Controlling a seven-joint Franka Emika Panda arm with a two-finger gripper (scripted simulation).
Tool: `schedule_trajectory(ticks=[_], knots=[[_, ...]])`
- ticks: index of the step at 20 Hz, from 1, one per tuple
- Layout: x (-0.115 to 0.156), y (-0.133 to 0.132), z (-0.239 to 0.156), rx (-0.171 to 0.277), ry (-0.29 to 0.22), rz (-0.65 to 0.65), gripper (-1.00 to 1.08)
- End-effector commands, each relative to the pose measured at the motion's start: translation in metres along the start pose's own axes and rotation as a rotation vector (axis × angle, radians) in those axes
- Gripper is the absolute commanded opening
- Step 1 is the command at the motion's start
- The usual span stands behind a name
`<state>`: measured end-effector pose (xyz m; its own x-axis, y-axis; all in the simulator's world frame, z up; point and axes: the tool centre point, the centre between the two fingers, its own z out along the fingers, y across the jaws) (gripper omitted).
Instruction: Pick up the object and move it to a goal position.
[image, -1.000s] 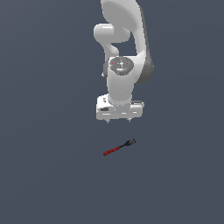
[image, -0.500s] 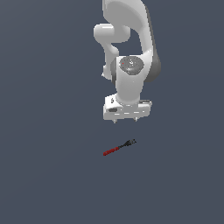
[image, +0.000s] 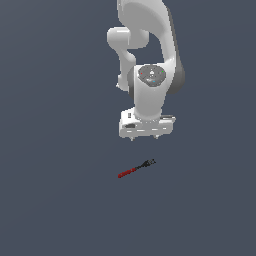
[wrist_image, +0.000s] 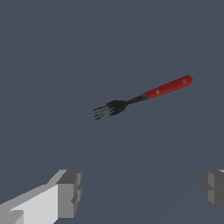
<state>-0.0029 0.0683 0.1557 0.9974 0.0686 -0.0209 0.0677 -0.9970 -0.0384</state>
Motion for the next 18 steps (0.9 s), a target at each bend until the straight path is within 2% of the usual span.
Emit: schedule_trajectory(ticks=[1, 9, 18], knots=[[0.001, 0.001, 0.002, 0.001, 0.0, 0.022, 1.0], [0.01, 0.004, 0.012, 0.003, 0.0, 0.158, 1.0], [0.026, 0.011, 0.03, 0.004, 0.002, 0.403, 1.0]])
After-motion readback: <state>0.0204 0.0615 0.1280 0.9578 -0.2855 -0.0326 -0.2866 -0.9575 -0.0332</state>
